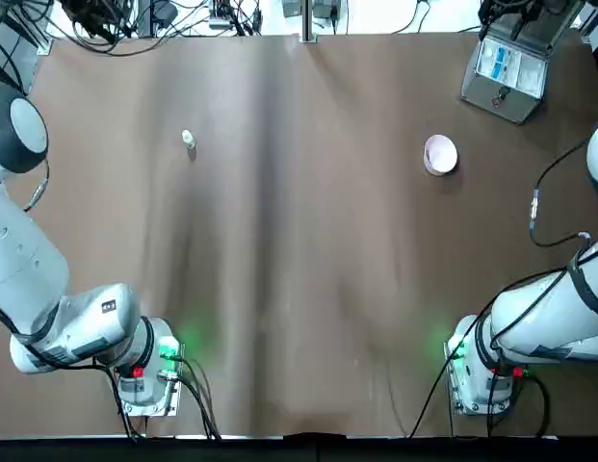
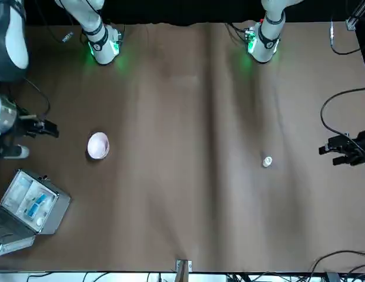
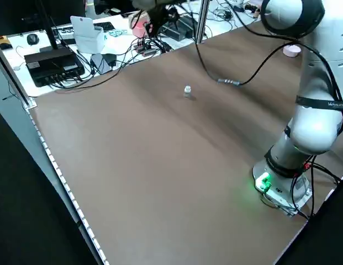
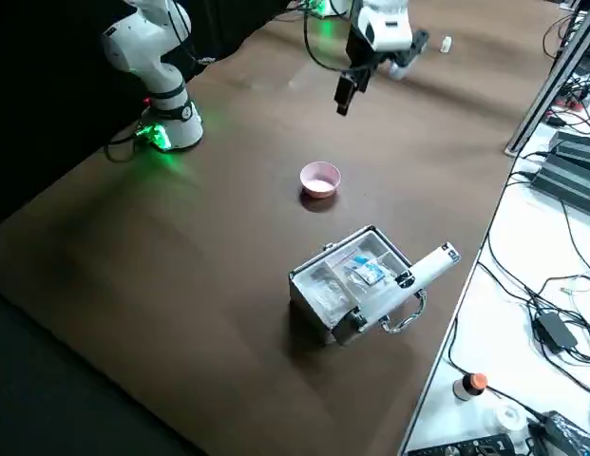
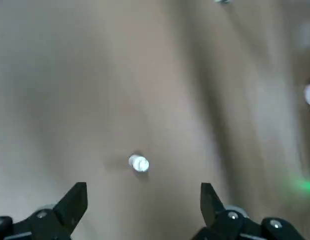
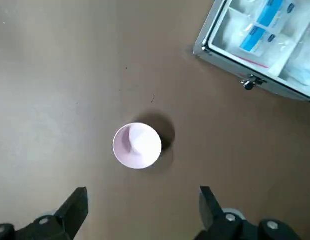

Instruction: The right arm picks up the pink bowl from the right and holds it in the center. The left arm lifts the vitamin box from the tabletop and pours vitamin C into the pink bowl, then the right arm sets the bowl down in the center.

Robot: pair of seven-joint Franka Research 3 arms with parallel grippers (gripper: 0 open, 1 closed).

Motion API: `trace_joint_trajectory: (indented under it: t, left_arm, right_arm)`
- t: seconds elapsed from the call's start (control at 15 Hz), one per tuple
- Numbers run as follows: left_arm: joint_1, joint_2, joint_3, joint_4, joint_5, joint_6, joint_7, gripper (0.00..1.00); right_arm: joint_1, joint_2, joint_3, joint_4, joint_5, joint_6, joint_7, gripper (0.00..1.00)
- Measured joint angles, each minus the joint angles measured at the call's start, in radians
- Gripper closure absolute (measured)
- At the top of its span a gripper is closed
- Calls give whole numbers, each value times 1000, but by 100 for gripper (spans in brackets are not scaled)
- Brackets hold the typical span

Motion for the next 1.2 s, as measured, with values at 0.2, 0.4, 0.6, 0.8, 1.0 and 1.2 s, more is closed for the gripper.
trace_joint_trajectory:
  t: [0.2, 0.4, 0.6, 0.8, 1.0, 1.2]
  left_arm:
    - [56, 58, 0, 0, -130, 0, 257, 0]
    - [115, 161, -2, -8, -288, -5, 624, 0]
    - [157, 253, -7, -18, -366, -49, 852, 0]
    - [207, 333, -19, -23, -419, -176, 1059, 0]
    - [233, 395, -35, -33, -428, -240, 1347, 0]
    - [238, 457, -38, -36, -431, -296, 1531, 0]
  right_arm:
    - [-4, 77, -2, -14, 0, 37, 3, 2]
    - [-27, 200, -5, -25, 0, 88, 6, 2]
    - [-46, 248, -6, -64, 0, 148, 7, 2]
    - [-56, 277, -6, -139, 1, 235, 8, 2]
    - [-65, 314, -6, -189, 1, 265, 9, 14]
    - [-64, 333, -3, -226, 1, 266, 9, 23]
